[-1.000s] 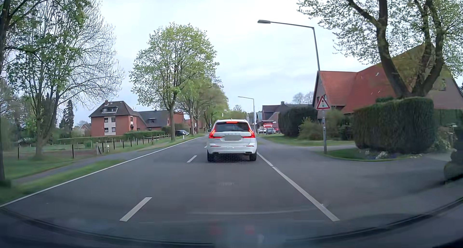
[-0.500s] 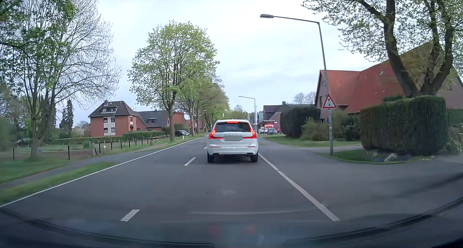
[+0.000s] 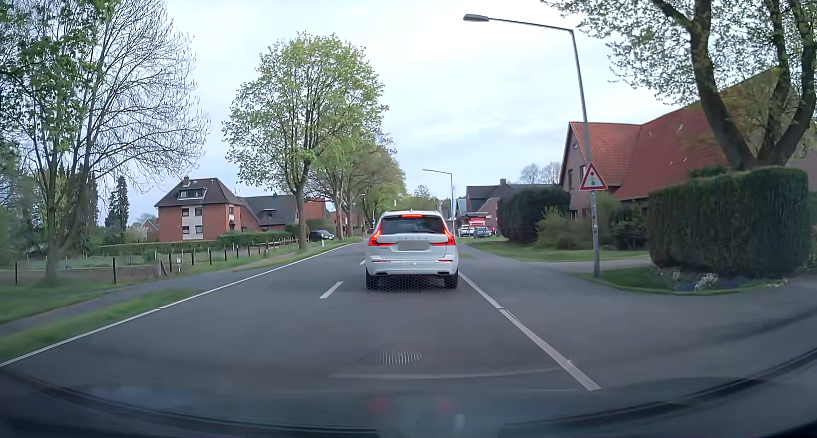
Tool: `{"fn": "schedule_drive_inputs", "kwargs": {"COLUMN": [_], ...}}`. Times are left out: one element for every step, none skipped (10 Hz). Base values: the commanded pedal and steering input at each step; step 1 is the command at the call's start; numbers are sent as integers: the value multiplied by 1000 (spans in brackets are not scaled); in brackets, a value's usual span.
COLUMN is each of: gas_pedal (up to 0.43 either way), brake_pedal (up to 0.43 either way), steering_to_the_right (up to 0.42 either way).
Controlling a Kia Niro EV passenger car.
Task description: Follow the waypoints while adhering to traffic rules and regulations
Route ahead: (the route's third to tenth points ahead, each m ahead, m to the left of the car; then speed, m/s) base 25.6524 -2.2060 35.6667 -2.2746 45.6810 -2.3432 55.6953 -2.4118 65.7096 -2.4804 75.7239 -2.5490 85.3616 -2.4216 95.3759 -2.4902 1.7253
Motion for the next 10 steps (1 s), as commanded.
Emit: {"fn": "schedule_drive_inputs", "kwargs": {"gas_pedal": [0, 0, 0, 0, 0, 0, 0, 0, 0, 0], "brake_pedal": [0, 6, 6, 6, 12, 6, 12, 6, 12, 12], "steering_to_the_right": [-15, -13, -13, -12, -12, -11, -10, -10, -10, -10]}}
